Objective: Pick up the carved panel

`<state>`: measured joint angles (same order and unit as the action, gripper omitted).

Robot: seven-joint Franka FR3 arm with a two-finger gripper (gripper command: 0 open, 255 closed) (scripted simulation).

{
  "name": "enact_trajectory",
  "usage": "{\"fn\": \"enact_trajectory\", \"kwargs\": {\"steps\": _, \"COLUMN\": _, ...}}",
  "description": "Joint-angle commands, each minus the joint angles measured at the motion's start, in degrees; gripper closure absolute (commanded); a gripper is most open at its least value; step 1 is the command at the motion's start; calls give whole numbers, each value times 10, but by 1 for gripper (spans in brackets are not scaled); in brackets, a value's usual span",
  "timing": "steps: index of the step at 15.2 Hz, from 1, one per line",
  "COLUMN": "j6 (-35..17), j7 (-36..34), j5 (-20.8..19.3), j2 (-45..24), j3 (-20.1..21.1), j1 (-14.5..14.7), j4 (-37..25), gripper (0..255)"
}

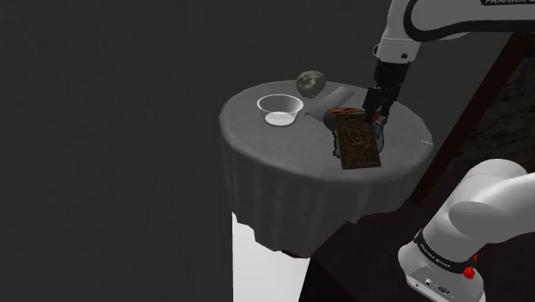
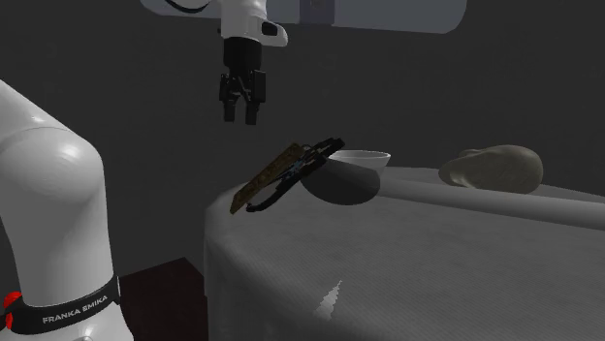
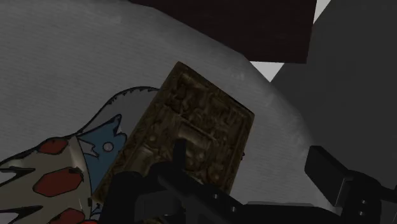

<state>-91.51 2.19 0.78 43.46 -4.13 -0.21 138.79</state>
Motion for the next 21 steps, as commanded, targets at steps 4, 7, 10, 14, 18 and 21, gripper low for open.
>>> {"fn": "enact_trajectory", "kwargs": {"steps": 4, "j6": 57, "j7": 225, "j5": 42, "j2": -135, "j3": -132, "j1": 58, "j4": -104, "gripper": 0}}
{"fn": "enact_trajectory", "kwargs": {"steps": 7, "j6": 159, "j7": 463, "j5": 108, "j2": -312, "j3": -240, "j1": 116, "j4": -241, "gripper": 0}}
{"fn": "enact_trajectory", "kwargs": {"steps": 10, "j6": 302, "j7": 706, "j5": 179, "j2": -521, "j3": -289, "j1": 125, "j4": -407, "gripper": 0}}
{"fn": "enact_trajectory", "kwargs": {"steps": 14, "j6": 309, "j7": 752, "j5": 186, "j2": -560, "j3": -271, "j1": 105, "j4": -421, "gripper": 0}}
{"fn": "enact_trajectory", "kwargs": {"steps": 18, "j6": 281, "j7": 761, "j5": 185, "j2": -566, "j3": -270, "j1": 107, "j4": -397, "gripper": 0}}
{"fn": "enact_trajectory", "kwargs": {"steps": 21, "j6": 276, "j7": 762, "j5": 184, "j2": -564, "j3": -270, "j1": 107, "j4": -390, "gripper": 255}}
